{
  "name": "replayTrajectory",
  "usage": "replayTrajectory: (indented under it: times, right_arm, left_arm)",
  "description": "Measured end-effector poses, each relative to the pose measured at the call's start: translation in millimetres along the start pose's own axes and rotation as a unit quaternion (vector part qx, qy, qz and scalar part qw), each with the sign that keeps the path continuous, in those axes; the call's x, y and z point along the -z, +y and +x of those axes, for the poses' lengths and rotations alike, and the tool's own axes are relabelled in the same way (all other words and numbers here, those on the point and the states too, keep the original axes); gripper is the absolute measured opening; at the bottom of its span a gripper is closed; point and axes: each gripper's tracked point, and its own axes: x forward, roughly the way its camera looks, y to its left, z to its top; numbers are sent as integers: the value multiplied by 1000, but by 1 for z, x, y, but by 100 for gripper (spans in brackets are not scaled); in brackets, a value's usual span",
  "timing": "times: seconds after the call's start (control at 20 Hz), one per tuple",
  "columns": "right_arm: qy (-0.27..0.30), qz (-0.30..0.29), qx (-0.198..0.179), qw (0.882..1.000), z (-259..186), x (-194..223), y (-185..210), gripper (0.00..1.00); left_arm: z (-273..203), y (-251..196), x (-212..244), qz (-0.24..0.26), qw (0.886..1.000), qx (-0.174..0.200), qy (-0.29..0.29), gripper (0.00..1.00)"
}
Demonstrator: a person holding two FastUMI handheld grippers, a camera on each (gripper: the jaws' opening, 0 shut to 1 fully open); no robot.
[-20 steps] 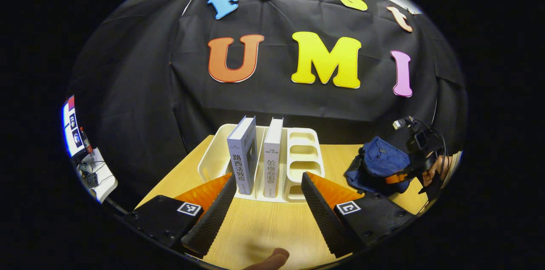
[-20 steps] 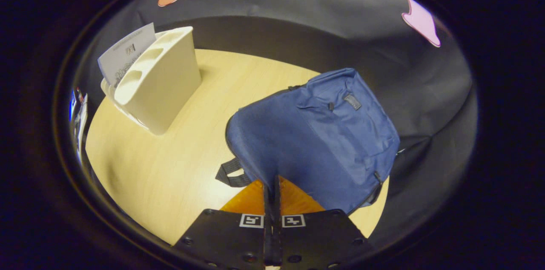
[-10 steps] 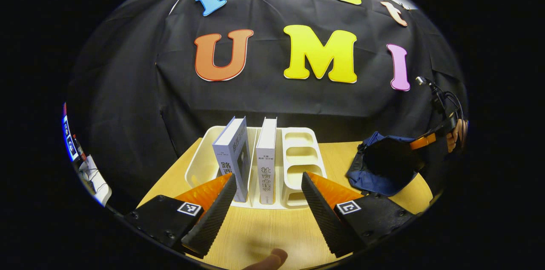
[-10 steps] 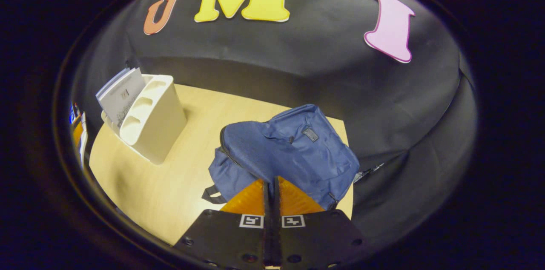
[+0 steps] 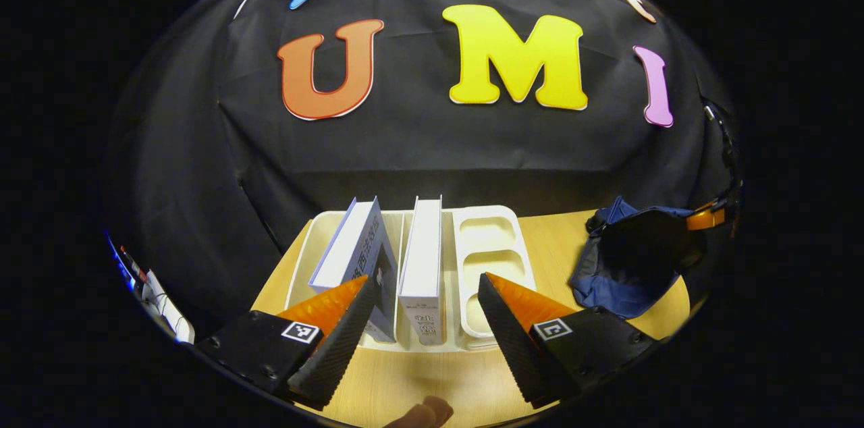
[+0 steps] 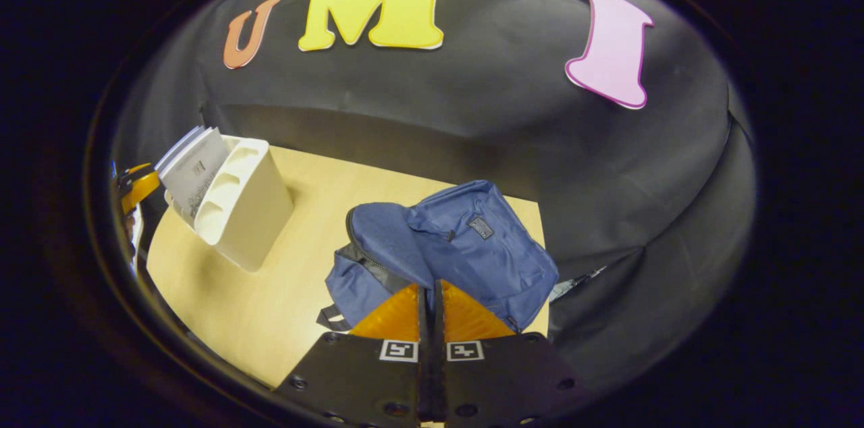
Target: Open the schoolbag, grab two books from the bookshelf and put them into the schoolbag.
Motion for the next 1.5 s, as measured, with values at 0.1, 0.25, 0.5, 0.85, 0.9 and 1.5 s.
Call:
replayTrajectory:
  times: [0.1,0.25,0.5,0.85,0.9,1.5]
  right_arm:
    - [4,0,-1,1000,0,1,-2,0]
    - [8,1,-5,1000,0,0,-3,1]
    - [9,2,-7,1000,1,-1,-4,1]
    - [9,10,-13,1000,6,-5,1,1]
    - [9,13,-15,1000,5,-4,2,1]
    - [3,10,-25,1000,4,-6,5,1]
  left_arm:
    - [16,2,-7,17,1000,-4,23,98]
    - [41,7,-16,40,997,-1,65,98]
    - [73,10,5,55,984,6,172,92]
    - [89,10,18,89,958,21,273,72]
    - [90,10,23,86,953,21,289,72]
    - [69,7,16,74,944,30,320,38]
